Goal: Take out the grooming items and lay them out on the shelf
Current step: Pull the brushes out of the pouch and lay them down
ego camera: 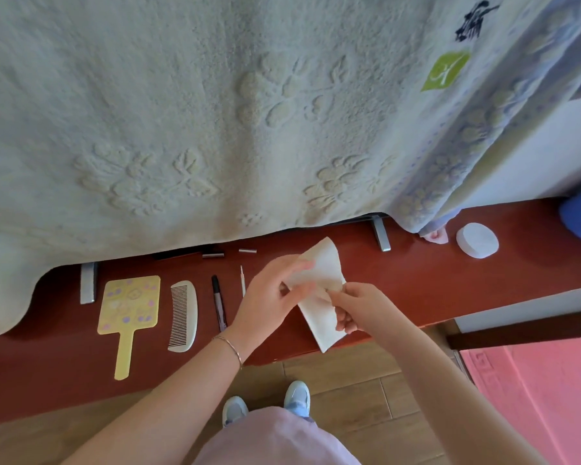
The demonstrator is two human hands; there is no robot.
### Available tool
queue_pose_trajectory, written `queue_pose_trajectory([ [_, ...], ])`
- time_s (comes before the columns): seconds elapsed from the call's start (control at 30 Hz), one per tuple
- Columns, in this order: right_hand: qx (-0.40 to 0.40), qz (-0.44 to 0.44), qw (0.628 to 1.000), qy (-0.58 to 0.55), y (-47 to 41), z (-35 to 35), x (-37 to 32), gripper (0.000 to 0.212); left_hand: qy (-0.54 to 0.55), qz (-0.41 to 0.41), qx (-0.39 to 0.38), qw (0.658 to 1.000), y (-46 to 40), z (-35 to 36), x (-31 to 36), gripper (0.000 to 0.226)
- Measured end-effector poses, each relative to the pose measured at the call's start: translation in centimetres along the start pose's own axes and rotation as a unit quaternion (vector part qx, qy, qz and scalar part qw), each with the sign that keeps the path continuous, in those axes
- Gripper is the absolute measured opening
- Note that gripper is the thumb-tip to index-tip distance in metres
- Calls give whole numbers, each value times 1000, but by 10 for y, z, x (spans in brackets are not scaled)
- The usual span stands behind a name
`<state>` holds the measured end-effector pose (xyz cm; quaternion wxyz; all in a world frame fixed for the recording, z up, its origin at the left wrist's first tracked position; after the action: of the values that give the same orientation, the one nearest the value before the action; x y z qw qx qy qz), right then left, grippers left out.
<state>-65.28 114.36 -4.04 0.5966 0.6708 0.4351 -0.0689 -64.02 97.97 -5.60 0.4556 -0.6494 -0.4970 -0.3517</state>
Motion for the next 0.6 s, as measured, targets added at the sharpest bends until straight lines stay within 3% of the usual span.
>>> queue_pose_trajectory([
  [0.07,-24,-1,1000,-6,8,1,-3,24,-53,25,-2,998,-6,-4,6,12],
  [0.13,20,-71,995,64,13,-4,-7,22,-62,12,11,998,-10,-8,9,9],
  [0.17,99,-144,975,139,16,-9,-11,20,-58,-2,23,998,-12,-11,10,9],
  [0.23,255,-317,877,257,29,-17,-24,23,-42,-31,37,998,-13,-14,10,8],
  [0.3,212,-406,834,307,27,-11,-25,44,-3,-68,40,997,-14,-14,8,10],
  [0.4,100,-412,862,278,15,-2,-25,61,77,-125,46,988,-12,-15,6,12],
  [0.53,162,-410,875,201,14,3,-30,42,189,-187,82,960,-8,-19,5,13],
  [0.6,210,-445,845,211,17,12,-33,32,263,-207,116,935,-6,-21,4,10],
])
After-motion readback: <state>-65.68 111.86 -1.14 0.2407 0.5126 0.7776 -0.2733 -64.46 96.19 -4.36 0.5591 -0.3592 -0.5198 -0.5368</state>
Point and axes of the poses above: each hand's wrist, its own y-axis away from the middle knuckle, its own z-axis out of the palm, x = y × z, the point moved 4 cm from there along -y, towards the middle knuckle, and after that the axes turned 5 degrees about z, right-handed, at the moved point
